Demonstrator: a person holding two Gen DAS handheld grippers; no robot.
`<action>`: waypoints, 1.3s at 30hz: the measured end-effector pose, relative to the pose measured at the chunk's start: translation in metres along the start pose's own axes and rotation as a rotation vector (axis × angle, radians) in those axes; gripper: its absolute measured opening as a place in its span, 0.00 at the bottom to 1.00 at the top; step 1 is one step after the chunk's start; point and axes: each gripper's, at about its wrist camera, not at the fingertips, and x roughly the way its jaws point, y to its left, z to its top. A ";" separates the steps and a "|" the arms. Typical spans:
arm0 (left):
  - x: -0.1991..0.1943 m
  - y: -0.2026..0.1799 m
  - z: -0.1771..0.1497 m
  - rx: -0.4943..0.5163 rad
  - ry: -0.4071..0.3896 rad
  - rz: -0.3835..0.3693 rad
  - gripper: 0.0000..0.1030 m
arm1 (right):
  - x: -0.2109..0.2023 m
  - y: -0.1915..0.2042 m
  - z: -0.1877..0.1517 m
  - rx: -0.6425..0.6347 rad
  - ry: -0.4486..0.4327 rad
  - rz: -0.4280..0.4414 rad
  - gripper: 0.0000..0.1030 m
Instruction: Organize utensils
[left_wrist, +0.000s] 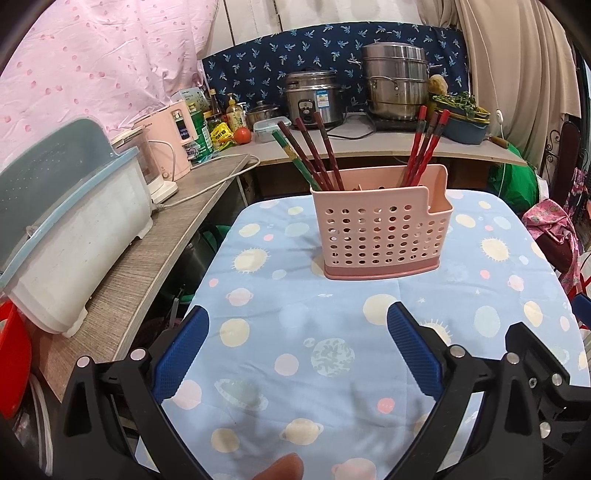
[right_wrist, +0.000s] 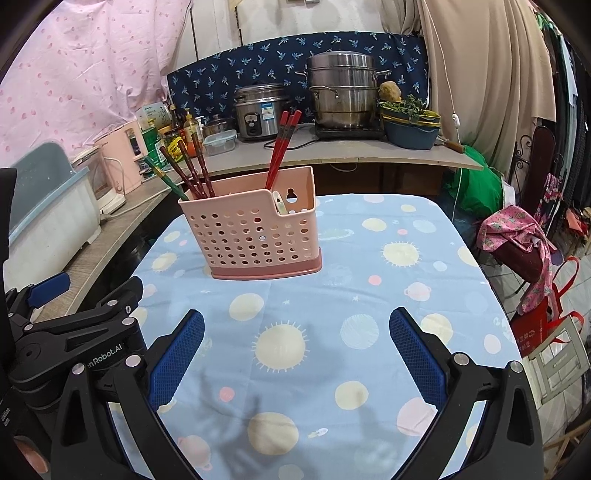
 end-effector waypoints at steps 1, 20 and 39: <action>0.000 0.000 0.000 -0.001 0.001 -0.001 0.90 | 0.000 -0.001 -0.001 0.000 0.001 0.001 0.94; 0.004 0.002 -0.004 -0.002 0.017 0.002 0.90 | 0.005 0.003 -0.006 -0.001 0.013 0.007 0.94; 0.006 0.005 -0.007 -0.014 0.019 0.018 0.90 | 0.006 0.003 -0.006 -0.005 0.018 0.008 0.94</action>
